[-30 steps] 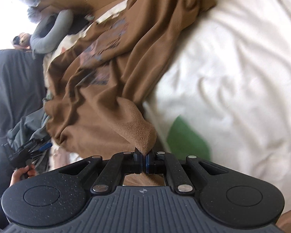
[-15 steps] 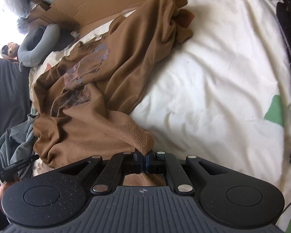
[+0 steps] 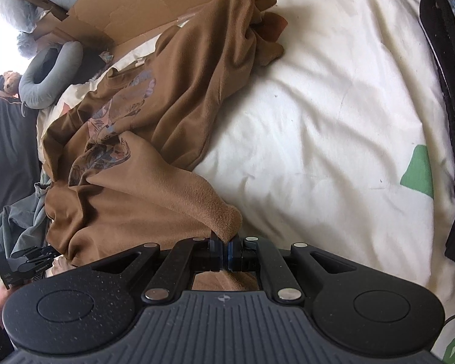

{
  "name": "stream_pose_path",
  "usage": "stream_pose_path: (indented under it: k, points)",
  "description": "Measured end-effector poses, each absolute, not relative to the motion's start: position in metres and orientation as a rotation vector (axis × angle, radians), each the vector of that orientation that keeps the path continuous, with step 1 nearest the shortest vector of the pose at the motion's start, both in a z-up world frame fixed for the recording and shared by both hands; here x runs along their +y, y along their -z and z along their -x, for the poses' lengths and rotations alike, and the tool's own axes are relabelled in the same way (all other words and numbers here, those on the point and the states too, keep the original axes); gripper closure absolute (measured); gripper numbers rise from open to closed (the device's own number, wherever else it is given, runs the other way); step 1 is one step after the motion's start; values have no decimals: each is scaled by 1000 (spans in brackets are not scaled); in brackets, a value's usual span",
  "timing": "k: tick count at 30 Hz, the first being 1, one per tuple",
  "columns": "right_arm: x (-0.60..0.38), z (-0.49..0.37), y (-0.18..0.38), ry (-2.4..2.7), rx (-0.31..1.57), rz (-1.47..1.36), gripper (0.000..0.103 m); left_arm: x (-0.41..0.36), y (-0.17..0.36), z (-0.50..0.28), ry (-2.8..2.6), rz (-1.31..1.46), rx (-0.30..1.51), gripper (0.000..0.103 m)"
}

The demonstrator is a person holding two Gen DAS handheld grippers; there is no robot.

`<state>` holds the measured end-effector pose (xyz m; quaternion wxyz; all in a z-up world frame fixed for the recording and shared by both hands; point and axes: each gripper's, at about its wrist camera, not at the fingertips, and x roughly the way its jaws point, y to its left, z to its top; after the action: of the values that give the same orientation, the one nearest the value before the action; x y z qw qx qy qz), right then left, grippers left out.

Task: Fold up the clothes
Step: 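Lay the brown T-shirt flat on the duvet with both tools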

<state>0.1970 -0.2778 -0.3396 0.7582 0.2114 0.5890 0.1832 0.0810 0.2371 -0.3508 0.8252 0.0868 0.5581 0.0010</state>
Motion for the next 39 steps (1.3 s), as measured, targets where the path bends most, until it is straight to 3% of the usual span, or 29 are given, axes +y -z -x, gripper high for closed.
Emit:
stream_pose_path:
  k: [2, 4, 6, 24, 39]
  points:
    - [-277, -196, 342, -398, 1289, -461, 103, 237, 355, -80, 1, -180, 1184, 78]
    - [-276, -196, 343, -401, 1291, -455, 103, 240, 355, -79, 10, -154, 1186, 91]
    - [-276, -197, 342, -406, 1290, -451, 103, 241, 351, -78, 11, -127, 1193, 96]
    - [-267, -182, 280, -483, 1256, -288, 103, 244, 257, 22, -21, 261, 1193, 98]
    - [-289, -146, 231, -457, 1238, -198, 102, 228, 237, 88, -103, 470, 1144, 99]
